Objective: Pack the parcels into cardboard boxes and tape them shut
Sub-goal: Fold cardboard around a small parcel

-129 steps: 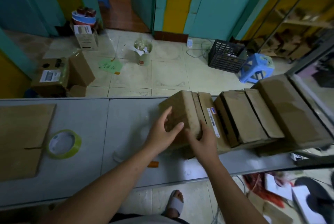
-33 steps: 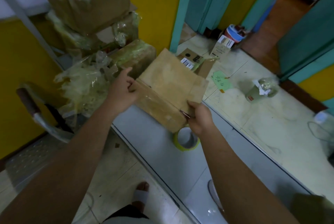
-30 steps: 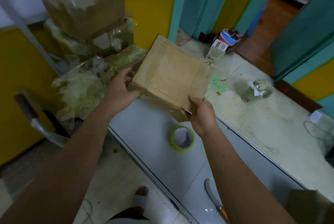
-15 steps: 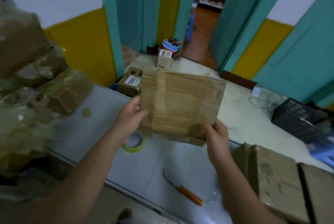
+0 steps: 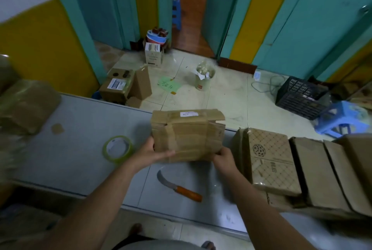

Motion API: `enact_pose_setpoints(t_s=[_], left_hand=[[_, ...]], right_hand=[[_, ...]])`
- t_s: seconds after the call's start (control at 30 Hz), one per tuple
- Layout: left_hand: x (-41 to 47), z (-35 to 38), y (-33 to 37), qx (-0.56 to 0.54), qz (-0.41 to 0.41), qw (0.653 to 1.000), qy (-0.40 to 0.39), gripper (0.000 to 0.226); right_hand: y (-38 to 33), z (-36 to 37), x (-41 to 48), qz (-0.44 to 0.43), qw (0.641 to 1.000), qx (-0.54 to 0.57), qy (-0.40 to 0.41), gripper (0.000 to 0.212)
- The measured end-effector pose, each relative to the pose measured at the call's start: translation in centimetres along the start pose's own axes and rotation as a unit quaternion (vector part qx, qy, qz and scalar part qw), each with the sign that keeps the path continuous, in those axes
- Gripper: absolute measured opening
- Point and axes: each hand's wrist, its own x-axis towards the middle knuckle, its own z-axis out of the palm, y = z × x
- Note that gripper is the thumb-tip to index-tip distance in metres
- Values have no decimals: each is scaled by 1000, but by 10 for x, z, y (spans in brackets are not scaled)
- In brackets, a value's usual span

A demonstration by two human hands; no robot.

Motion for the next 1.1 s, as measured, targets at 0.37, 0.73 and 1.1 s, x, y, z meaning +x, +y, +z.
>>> enact_pose_setpoints(t_s=[0.37, 0.73, 1.1], left_hand=[[4, 8, 13, -168, 38, 975, 142, 32], [18, 13, 10, -301, -46, 945, 120, 28], [15, 19, 17, -108, -100, 984, 103, 33]], right_hand=[[27, 11, -8, 49, 998, -16, -22, 17], [-52, -13, 3, -70, 989, 57, 119, 32], [-44, -8, -4, 61, 998, 2, -1, 30]])
